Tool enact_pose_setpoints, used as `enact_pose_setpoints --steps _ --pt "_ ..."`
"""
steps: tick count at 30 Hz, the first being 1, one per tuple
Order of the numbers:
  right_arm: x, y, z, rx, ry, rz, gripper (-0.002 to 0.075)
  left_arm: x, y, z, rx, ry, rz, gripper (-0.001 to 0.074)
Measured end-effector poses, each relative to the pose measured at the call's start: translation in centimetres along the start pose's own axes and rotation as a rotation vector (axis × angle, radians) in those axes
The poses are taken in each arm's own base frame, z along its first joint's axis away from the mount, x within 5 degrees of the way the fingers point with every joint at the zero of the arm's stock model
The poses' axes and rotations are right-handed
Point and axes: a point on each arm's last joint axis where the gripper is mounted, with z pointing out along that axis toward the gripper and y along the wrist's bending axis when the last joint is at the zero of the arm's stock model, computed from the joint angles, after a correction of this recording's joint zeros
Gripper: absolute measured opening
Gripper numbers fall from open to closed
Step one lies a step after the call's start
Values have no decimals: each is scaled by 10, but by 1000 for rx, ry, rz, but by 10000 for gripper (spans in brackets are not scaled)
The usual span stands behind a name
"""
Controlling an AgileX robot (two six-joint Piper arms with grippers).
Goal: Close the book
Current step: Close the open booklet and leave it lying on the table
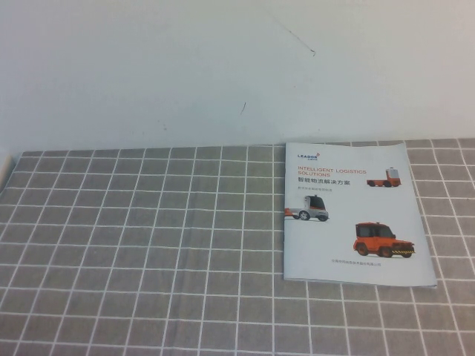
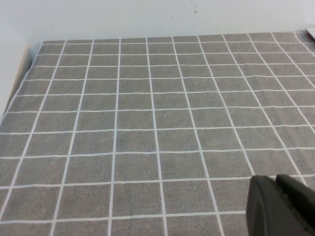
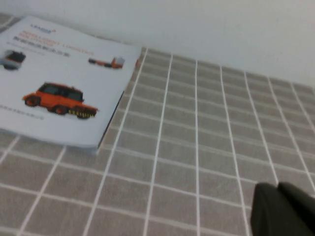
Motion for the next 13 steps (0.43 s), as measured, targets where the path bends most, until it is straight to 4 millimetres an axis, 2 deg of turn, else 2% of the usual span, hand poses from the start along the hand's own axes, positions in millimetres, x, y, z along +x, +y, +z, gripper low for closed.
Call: enact_pose_setpoints --steps 13 --pt "3 0 -1 10 45 41 -3 0 0 0 0 1 0 -4"
